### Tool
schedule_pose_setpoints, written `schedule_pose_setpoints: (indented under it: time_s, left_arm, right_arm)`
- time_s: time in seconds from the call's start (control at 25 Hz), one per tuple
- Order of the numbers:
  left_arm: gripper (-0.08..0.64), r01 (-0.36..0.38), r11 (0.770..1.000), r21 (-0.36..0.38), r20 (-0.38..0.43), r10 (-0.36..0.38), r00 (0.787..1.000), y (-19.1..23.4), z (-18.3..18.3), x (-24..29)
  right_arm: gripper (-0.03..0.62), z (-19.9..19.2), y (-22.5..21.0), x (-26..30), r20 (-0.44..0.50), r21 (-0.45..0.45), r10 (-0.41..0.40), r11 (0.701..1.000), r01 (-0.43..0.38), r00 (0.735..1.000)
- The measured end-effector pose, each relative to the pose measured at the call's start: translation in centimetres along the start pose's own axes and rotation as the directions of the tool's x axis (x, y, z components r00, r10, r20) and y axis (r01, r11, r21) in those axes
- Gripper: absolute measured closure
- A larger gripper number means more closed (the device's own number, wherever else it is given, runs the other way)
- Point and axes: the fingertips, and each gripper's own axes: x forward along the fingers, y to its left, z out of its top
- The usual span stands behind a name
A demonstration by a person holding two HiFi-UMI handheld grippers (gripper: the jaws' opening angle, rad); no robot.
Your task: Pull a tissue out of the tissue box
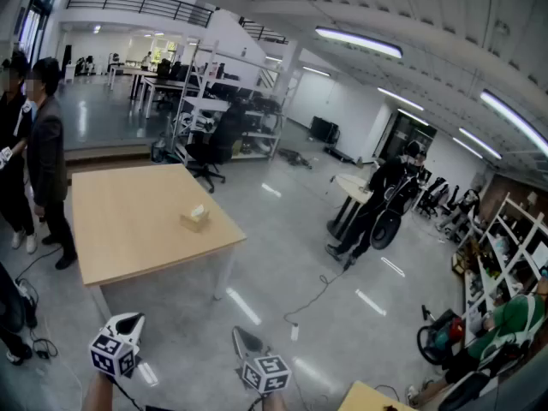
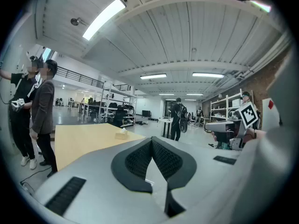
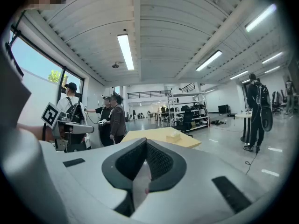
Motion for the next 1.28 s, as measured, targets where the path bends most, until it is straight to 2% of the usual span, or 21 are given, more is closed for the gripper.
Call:
schedule_pose_setpoints:
  time_s: [0.24, 0.44, 1.28]
  left_arm:
    - [0.552, 0.002, 1.000, 0.001, 0.001, -0.002, 1.000, 0.8, 0.0, -0.1]
    - [0.552, 0.006, 1.000, -0.001, -0.002, -0.006, 1.000, 1.3, -0.1, -0.1]
    - [0.552, 0.049, 0.999, -0.020, 0.005, -0.049, 0.999, 5.0, -0.6, -2.2]
  right_arm:
    - [0.583, 0.2, 0.6, 0.5, 0.004, -0.004, -0.002, 1.000, 0.002, 1.000]
    - [0.581, 0.6, 0.9, 0.6, 0.024, 0.041, 0.007, 0.999, -0.008, 1.000]
    - [0.581, 0.0, 5.5, 2.0, 0.007, 0.022, -0.028, 0.999, 0.028, 1.000]
